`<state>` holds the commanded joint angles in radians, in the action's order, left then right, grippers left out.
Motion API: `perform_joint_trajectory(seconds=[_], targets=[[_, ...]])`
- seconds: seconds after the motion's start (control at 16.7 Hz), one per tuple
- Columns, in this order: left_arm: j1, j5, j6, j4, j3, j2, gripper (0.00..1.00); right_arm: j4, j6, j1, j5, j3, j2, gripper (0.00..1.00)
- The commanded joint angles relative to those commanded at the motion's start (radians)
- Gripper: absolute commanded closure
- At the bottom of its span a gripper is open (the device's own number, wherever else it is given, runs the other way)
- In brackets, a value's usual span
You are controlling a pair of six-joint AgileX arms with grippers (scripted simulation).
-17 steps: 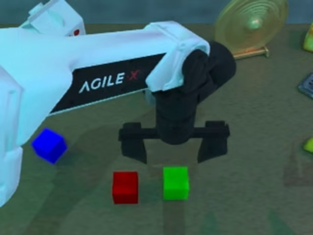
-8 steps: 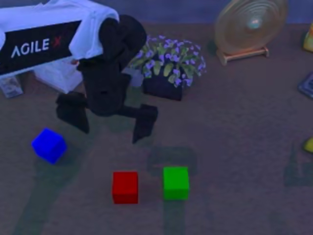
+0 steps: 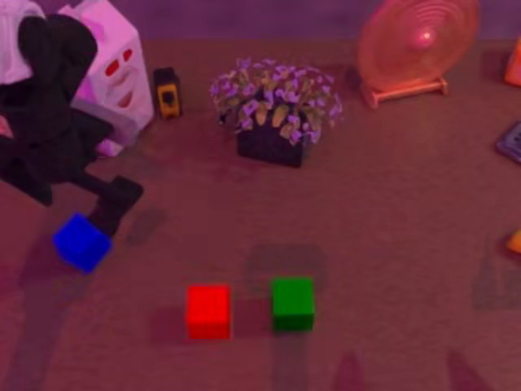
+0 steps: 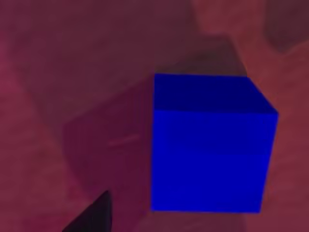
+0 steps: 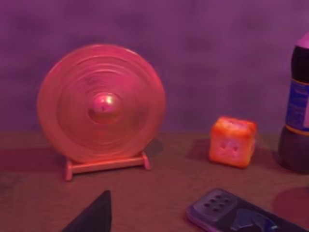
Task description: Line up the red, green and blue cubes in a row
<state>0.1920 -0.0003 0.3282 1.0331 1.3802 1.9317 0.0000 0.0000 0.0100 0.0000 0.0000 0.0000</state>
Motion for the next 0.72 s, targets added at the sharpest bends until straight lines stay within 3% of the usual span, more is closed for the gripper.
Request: perform_joint_trajectory(seconds=[0.18,0.48,0.72], targets=[[-0.047,0.001,0.064,-0.014,-0.019,-0.019,0.00,0.000,0.000,0.000,0.000,0.000,0.000,0.00],[-0.044,0.001,0.064,-0.015,-0.018,-0.014,0.00,0.000,0.000,0.000,0.000,0.000,0.000,0.00],[-0.047,0.002,0.065,-0.122,-0.074,0.034,0.00,0.000,0.000,0.000,0.000,0.000,0.000,0.00]])
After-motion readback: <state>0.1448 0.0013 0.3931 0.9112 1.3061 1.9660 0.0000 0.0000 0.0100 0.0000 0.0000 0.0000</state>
